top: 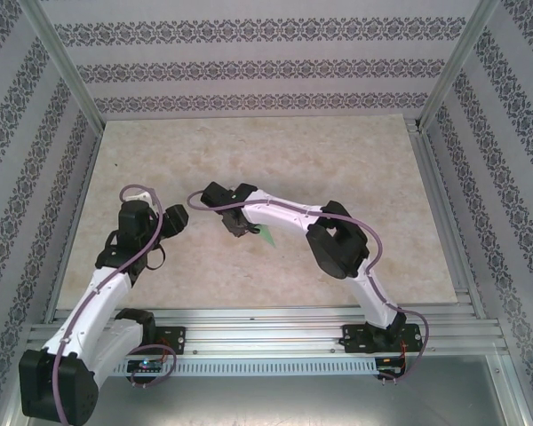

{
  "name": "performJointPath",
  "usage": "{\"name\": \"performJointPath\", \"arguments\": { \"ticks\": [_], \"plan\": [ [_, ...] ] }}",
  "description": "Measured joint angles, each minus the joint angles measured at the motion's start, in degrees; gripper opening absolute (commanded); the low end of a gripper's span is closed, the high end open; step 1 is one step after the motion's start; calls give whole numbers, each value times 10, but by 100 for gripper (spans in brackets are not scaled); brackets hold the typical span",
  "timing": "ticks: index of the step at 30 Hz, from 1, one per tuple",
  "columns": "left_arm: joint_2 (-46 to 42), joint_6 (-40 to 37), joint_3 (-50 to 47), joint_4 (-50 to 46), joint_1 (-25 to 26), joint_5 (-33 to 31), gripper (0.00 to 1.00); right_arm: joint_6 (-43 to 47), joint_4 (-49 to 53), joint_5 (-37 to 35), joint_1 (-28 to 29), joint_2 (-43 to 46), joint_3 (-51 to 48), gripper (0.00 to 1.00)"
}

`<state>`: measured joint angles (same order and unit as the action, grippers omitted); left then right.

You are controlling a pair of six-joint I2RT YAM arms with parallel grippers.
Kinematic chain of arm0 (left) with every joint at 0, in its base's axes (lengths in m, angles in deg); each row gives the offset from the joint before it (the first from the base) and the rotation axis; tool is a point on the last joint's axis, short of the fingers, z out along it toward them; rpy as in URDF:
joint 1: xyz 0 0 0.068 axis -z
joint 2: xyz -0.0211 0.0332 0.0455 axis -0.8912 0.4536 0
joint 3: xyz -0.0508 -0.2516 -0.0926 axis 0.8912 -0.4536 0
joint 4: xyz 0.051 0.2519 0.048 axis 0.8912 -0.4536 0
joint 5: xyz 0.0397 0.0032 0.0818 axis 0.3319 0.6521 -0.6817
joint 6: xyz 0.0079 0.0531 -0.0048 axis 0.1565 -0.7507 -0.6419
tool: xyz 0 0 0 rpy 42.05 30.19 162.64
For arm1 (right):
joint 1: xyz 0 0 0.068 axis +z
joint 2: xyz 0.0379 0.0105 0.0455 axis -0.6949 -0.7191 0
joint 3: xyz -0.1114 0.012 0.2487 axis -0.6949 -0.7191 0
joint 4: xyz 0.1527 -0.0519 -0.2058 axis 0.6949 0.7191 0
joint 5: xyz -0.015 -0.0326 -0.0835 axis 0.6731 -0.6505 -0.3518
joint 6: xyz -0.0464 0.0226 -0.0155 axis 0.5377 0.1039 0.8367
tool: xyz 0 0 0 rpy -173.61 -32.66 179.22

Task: Fold a paper plane with a square sheet of paper (fold left side to right side)
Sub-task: Pick up the paper plane at the center of the table.

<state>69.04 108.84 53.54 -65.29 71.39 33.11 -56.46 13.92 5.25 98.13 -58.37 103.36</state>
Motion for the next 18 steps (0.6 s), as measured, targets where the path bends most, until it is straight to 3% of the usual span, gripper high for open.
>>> {"name": "performJointPath", "arguments": {
  "ticks": [11, 18],
  "plan": [
    [-20, 1, -5, -39, 0, -33, 72, 12, 39, -44, 0, -31, 15, 40],
    [-20, 1, -5, -45, 0, -35, 72, 14, 47, -56, -2, -48, 15, 31]
  ]
}}
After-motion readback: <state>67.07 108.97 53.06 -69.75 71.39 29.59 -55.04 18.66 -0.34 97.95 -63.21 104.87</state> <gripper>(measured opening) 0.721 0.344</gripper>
